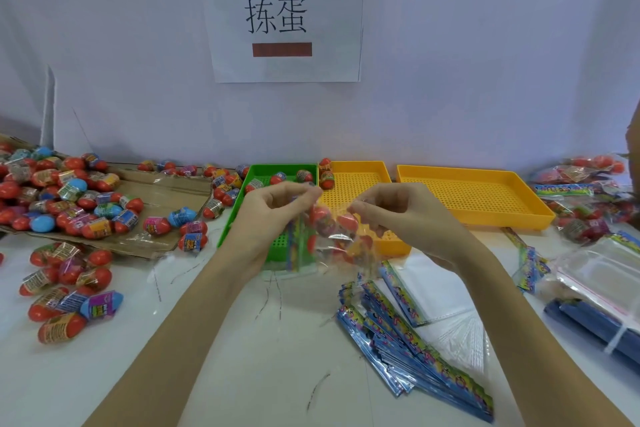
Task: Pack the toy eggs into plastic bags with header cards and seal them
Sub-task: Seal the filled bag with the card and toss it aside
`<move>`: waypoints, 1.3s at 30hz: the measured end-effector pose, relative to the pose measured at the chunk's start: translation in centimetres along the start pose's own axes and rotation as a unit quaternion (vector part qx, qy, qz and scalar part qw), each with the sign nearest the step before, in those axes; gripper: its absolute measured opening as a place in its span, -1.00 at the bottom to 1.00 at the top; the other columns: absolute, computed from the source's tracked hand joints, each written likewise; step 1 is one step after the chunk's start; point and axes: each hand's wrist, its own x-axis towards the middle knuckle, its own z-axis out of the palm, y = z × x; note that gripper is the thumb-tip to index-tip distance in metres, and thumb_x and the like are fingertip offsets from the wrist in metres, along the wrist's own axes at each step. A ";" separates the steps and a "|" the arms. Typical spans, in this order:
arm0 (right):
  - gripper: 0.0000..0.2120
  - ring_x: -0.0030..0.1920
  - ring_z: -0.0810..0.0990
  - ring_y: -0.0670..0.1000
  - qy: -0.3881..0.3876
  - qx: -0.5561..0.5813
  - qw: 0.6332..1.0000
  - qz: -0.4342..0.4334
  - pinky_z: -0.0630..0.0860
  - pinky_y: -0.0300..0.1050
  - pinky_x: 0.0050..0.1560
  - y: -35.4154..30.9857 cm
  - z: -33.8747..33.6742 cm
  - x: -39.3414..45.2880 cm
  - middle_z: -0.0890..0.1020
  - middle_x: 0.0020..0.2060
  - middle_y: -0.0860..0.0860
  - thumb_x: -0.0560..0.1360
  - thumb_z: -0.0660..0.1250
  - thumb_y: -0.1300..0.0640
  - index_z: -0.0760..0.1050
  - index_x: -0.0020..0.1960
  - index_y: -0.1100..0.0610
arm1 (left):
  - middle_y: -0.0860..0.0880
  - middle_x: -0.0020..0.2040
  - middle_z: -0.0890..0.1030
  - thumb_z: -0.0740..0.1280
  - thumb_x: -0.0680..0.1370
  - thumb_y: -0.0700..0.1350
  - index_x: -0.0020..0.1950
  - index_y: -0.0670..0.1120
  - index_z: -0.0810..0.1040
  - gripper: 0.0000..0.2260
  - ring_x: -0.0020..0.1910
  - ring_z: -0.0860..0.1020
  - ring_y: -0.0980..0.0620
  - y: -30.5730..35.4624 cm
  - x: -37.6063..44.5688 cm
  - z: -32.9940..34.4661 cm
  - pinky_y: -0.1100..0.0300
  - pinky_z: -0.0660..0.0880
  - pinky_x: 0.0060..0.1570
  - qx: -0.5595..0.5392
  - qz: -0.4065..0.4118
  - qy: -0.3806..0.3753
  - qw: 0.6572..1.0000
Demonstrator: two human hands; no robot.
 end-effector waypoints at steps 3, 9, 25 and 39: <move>-0.86 -0.30 0.56 -0.10 0.021 -0.007 1.000 -0.010 0.51 -0.29 -0.26 0.0 -0.1 0.0 0.67 -0.29 0.02 0.56 0.47 0.04 0.74 -0.03 0.10 | -0.11 -0.09 0.75 0.56 0.37 0.14 -0.09 -0.10 0.76 -0.68 -0.05 0.69 -0.02 -0.2 -0.5 0.7 -0.04 0.58 0.16 0.007 0.030 0.015 0.999; -0.80 -0.26 0.61 -0.10 0.081 0.032 0.996 -0.008 0.56 -0.25 -0.22 0.3 -0.6 0.1 0.69 -0.27 -0.02 0.51 0.49 0.03 0.73 -0.05 0.16 | -0.14 -0.01 0.76 0.61 0.29 0.11 -0.02 -0.10 0.78 -0.62 0.07 0.70 -0.08 0.2 -0.2 0.4 0.02 0.56 0.18 -0.034 0.049 0.011 0.998; -0.72 -0.15 0.65 0.02 0.066 0.098 0.992 0.034 0.64 -0.13 -0.02 0.2 0.1 0.0 0.71 -0.13 0.15 0.36 0.55 -0.08 0.74 -0.09 0.12 | 0.06 -0.09 0.72 0.40 0.64 -0.06 0.04 0.14 0.59 -0.93 -0.16 0.70 0.08 -1.0 -0.4 2.2 0.16 0.67 -0.25 0.009 0.175 0.091 0.980; -0.84 -0.16 0.57 -0.06 0.115 0.125 0.985 0.007 0.53 -0.20 -0.08 -0.4 0.6 -0.1 0.65 -0.21 -0.01 0.50 0.50 0.06 0.64 -0.10 0.16 | 0.09 -0.11 0.69 0.38 0.65 -0.06 0.07 0.04 0.59 -0.98 -0.17 0.64 0.12 -0.7 -0.5 2.1 0.31 0.57 -0.20 0.020 0.208 0.091 0.974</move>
